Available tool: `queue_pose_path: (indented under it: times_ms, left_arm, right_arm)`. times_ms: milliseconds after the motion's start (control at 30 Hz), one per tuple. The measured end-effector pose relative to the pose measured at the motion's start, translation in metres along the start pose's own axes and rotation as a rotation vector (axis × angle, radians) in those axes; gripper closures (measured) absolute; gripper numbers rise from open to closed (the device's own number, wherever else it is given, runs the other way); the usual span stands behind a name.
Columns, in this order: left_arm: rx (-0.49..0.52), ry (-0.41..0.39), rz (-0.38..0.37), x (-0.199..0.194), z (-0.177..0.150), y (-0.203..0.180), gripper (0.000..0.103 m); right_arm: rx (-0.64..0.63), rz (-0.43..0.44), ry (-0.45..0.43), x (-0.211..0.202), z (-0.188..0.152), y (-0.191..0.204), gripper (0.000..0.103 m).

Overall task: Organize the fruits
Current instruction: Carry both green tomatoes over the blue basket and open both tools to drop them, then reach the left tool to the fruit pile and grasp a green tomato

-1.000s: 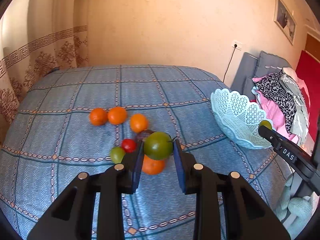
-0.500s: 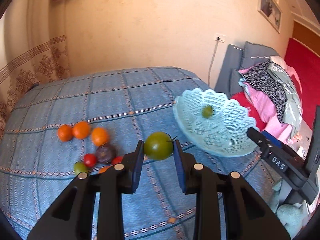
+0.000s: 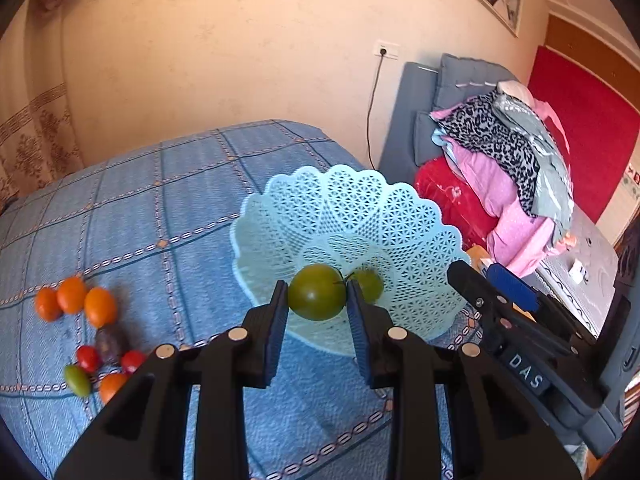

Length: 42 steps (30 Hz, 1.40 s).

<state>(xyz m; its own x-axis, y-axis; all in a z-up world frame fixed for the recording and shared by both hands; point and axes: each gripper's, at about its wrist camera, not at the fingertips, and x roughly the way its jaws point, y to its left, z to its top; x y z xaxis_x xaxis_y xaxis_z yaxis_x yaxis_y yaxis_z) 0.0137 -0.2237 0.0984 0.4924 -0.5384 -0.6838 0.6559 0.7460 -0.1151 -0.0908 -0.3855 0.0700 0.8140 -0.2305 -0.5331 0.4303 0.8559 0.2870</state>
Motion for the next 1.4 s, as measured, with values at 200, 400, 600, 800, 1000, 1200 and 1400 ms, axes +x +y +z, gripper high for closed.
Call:
queue_pose_path:
  times_ms: [200, 400, 600, 800, 1000, 1200, 1400]
  left_arm:
    - [-0.005, -0.033, 0.037, -0.001, 0.003, -0.003, 0.026]
    - [-0.060, -0.046, 0.065, -0.009, 0.004, 0.015, 0.024]
    - [-0.092, -0.068, 0.100, -0.023, 0.003, 0.031, 0.018]
    - [-0.138, -0.075, 0.155, -0.038, -0.006, 0.053, 0.014]
    - [-0.209, -0.082, 0.216, -0.054, -0.017, 0.089, 0.014]
    - [-0.268, -0.082, 0.270, -0.066, -0.031, 0.121, 0.014]
    - [-0.318, -0.057, 0.321, -0.066, -0.050, 0.152, 0.014]
  right_arm:
    - [0.016, -0.002, -0.006, -0.002, 0.001, -0.004, 0.037]
    - [0.020, 0.003, -0.013, -0.007, 0.000, -0.005, 0.035]
    - [0.022, 0.022, 0.001, -0.010, -0.003, 0.000, 0.035]
    - [-0.012, 0.057, 0.000, -0.017, -0.006, 0.018, 0.026]
    - [-0.057, 0.105, 0.006, -0.023, -0.011, 0.039, 0.026]
    - [-0.110, 0.150, 0.026, -0.024, -0.018, 0.064, 0.026]
    - [-0.159, 0.185, 0.059, -0.020, -0.029, 0.086, 0.026]
